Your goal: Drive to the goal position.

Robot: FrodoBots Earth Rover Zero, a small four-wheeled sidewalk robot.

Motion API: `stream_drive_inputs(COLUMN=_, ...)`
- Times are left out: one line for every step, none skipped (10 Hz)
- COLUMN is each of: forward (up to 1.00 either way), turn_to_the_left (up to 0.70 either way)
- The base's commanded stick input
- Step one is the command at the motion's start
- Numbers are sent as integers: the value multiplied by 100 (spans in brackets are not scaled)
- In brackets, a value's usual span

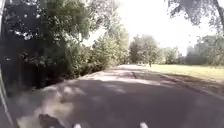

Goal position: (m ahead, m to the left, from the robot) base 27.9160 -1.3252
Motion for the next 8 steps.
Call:
stream_drive_inputs(forward=56, turn_to_the_left=0)
stream_drive_inputs(forward=70, turn_to_the_left=0)
stream_drive_inputs(forward=70, turn_to_the_left=0)
stream_drive_inputs(forward=70, turn_to_the_left=0)
stream_drive_inputs(forward=70, turn_to_the_left=0)
stream_drive_inputs(forward=70, turn_to_the_left=0)
stream_drive_inputs(forward=70, turn_to_the_left=0)
stream_drive_inputs(forward=70, turn_to_the_left=0)
